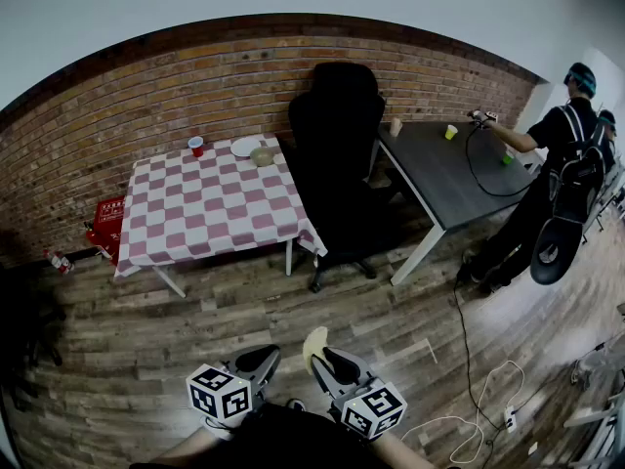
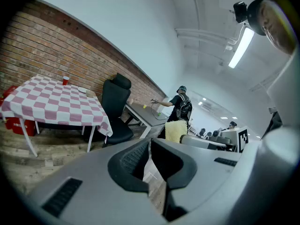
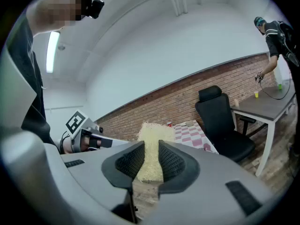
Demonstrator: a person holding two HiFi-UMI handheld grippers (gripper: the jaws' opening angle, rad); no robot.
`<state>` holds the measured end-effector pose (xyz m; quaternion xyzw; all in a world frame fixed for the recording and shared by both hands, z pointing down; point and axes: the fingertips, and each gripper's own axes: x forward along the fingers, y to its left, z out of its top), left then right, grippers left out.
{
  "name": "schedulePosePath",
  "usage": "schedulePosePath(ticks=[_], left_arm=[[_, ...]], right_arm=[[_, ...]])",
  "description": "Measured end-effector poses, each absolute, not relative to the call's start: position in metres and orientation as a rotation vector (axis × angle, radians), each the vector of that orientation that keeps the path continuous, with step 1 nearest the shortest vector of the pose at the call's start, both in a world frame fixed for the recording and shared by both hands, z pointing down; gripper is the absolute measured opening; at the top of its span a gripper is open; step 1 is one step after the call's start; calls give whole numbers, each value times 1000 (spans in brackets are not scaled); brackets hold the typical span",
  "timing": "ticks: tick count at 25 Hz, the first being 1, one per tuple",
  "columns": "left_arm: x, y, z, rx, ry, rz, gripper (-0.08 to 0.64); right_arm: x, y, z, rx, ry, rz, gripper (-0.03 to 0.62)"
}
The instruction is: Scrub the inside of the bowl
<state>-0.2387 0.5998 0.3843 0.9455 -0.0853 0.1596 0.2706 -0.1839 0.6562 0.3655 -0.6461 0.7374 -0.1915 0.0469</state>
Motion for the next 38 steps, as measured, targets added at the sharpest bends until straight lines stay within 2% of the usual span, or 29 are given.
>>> schedulePosePath(ticks=[15, 22, 38], left_arm=[[-257, 593, 386, 2524, -289, 433, 29], [-265, 581, 404, 2461, -338, 463, 29], [-141, 416, 404, 2451, -124, 436, 29]], right_arm=[[-204, 645, 366, -1893, 2300, -598, 103], [-199, 634, 386, -1862, 2268, -708, 103], [-99, 472, 386, -2080, 2224, -721, 103]])
